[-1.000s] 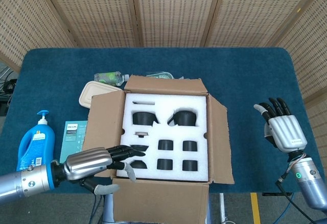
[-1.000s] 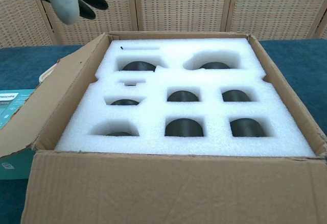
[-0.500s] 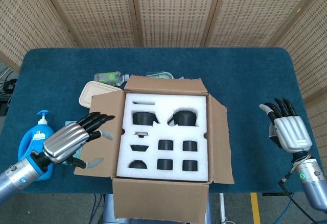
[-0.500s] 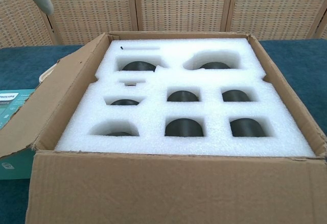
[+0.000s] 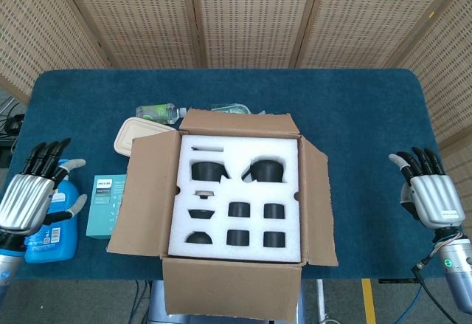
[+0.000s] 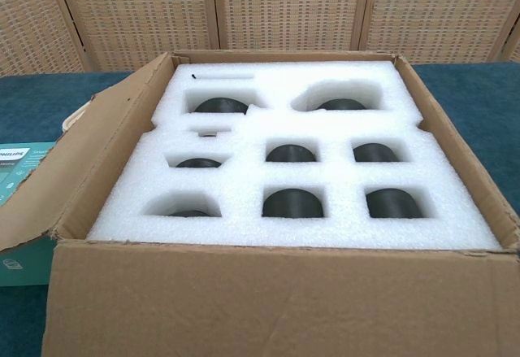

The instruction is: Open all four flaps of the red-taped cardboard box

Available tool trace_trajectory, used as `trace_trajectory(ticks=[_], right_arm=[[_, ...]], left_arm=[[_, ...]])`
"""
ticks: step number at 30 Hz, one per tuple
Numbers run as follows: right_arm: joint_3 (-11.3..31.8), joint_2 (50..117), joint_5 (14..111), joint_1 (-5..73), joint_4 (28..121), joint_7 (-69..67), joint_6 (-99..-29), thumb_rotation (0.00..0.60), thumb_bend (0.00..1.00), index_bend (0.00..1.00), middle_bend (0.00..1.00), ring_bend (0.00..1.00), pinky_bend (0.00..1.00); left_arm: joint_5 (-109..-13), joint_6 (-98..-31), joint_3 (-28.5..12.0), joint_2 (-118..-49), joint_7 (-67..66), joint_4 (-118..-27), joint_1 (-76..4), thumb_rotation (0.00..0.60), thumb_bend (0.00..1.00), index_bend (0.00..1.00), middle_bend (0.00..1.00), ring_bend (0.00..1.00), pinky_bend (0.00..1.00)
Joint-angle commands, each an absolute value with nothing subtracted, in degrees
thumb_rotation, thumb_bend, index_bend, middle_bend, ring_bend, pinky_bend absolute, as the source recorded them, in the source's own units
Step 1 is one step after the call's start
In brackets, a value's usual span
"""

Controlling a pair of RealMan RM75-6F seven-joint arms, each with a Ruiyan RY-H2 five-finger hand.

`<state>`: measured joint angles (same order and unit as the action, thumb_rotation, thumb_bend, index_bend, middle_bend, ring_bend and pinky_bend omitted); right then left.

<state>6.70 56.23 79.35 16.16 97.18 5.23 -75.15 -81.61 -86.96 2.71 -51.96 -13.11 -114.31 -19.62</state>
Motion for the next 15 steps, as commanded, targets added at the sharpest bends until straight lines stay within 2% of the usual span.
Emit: trace_trajectory(ticks=[1, 15], right_arm=[[6.53, 56.38, 79.52, 15.79, 97.23, 5.27, -75.51, 0.6, 0.9, 0.15, 0.16, 0.0, 0.0], [5.95, 56.57, 78.68, 13.58, 97.63, 5.91, -77.32, 0.6, 0.9, 0.15, 0.15, 0.0, 0.0]], left_arm=[[-81.12, -89.66, 2.59, -53.89, -13.55, -112.4, -16.57, 0.456, 0.34, 0.24, 0.0, 0.0, 0.0], [-82.08, -92.52, 4.18, -54.18, -12.24, -111.73, -10.15, 0.455, 0.34, 0.24, 0.0, 0.0, 0.0]])
